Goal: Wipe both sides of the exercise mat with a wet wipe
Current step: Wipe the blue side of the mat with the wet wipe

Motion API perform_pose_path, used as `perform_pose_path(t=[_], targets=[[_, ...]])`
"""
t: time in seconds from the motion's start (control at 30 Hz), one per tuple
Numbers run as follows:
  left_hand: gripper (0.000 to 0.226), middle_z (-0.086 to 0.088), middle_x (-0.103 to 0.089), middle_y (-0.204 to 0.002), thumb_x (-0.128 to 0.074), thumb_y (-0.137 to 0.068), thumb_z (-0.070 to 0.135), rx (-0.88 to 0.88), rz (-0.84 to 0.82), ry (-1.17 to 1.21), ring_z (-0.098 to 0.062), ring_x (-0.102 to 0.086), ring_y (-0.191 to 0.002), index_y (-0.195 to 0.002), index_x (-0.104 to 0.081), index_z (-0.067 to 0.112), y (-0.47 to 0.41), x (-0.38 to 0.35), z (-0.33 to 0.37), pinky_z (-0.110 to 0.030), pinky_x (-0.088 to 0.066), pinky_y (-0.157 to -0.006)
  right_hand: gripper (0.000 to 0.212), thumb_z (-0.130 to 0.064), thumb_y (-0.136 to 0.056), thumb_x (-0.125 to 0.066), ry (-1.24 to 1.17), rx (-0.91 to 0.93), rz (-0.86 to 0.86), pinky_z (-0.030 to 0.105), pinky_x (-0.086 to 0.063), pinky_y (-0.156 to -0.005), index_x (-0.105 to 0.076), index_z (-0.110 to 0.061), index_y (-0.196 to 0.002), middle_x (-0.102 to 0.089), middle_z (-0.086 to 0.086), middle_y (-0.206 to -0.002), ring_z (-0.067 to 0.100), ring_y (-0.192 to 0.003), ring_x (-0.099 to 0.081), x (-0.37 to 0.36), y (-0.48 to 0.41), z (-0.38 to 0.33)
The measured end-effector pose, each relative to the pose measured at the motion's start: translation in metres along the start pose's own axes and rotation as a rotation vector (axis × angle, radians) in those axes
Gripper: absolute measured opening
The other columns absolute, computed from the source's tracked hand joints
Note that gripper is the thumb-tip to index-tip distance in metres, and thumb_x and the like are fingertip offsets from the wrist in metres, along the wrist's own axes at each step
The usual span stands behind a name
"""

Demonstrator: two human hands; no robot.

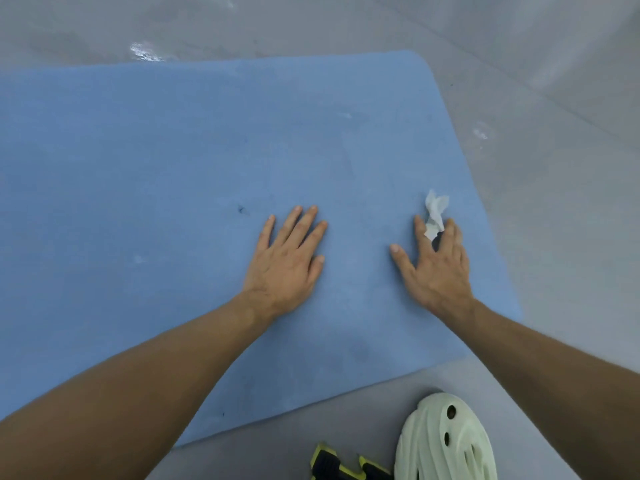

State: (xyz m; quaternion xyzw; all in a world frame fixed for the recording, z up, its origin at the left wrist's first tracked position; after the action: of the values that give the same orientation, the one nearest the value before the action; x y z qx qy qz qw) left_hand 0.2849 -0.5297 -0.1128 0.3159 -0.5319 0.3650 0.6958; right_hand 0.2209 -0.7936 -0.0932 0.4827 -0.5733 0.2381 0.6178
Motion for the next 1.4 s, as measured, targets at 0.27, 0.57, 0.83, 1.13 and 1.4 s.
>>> perform_pose_path(t=[0.27, 0.57, 0.83, 1.13, 1.4], targets=[[0.064, 0.002, -0.022, -0.171, -0.028, -0.103, 0.049, 0.018, 0.042, -0.038, -0.022, -0.014, -0.159, -0.161, -0.034, 0.022, 0.002, -0.007, 0.006, -0.056, -0.011, -0.126, 0.084, -0.070, -0.102, -0.024, 0.133, 0.620, 0.055, 0.045, -0.014, -0.128, -0.019, -0.015, -0.166, -0.018, 0.011, -0.172, 0.026, -0.159, -0.015, -0.019, 0.053, -0.051], [0.064, 0.002, -0.017, -0.173, -0.023, -0.105, 0.049, 0.009, 0.024, -0.068, -0.023, -0.010, -0.160, -0.163, -0.029, 0.022, 0.003, -0.007, 0.006, -0.056, -0.008, -0.127, 0.073, -0.059, -0.101, -0.034, 0.183, 0.365, 0.305, 0.053, -0.028, -0.120, -0.053, -0.004, -0.146, -0.056, 0.020, -0.142, 0.033, -0.135, -0.050, -0.010, 0.041, -0.016], [0.066, 0.001, -0.015, -0.173, -0.022, -0.104, 0.049, 0.010, 0.021, -0.084, -0.024, -0.009, -0.160, -0.163, -0.028, 0.021, 0.003, -0.005, 0.007, -0.058, -0.010, -0.126, 0.094, -0.076, -0.096, -0.021, 0.027, 0.219, 0.076, 0.050, -0.030, -0.123, -0.008, -0.015, -0.166, -0.019, 0.010, -0.170, 0.028, -0.157, -0.021, 0.011, 0.017, 0.060], [0.063, 0.003, -0.023, -0.171, -0.025, -0.102, 0.043, -0.023, 0.027, -0.055, -0.023, -0.016, -0.158, -0.161, -0.034, 0.023, -0.012, -0.003, 0.007, -0.054, -0.011, -0.126, 0.087, -0.071, -0.102, -0.035, 0.142, 0.837, -0.090, 0.037, -0.007, -0.129, -0.014, -0.015, -0.166, -0.011, 0.009, -0.173, 0.021, -0.161, -0.002, -0.029, 0.117, -0.028], [0.063, 0.002, -0.023, -0.171, -0.027, -0.103, 0.045, -0.050, 0.047, -0.055, -0.023, -0.017, -0.158, -0.161, -0.033, 0.023, -0.012, -0.003, 0.004, -0.054, -0.011, -0.127, 0.085, -0.068, -0.104, -0.019, 0.168, 0.398, 0.069, 0.043, -0.017, -0.127, -0.028, -0.007, -0.162, -0.032, 0.012, -0.166, 0.025, -0.157, -0.023, -0.018, 0.079, 0.032]])
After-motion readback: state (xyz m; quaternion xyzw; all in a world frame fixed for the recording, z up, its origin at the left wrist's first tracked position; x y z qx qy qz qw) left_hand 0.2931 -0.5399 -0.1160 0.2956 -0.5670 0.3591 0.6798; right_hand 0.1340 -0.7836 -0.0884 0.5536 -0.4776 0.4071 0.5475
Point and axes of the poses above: each hand's wrist, its own y-axis away from the middle knuckle, its own x-axis out of the back of the hand, z = x × y, the point moved 2 cm from there along -y, towards the middle knuckle
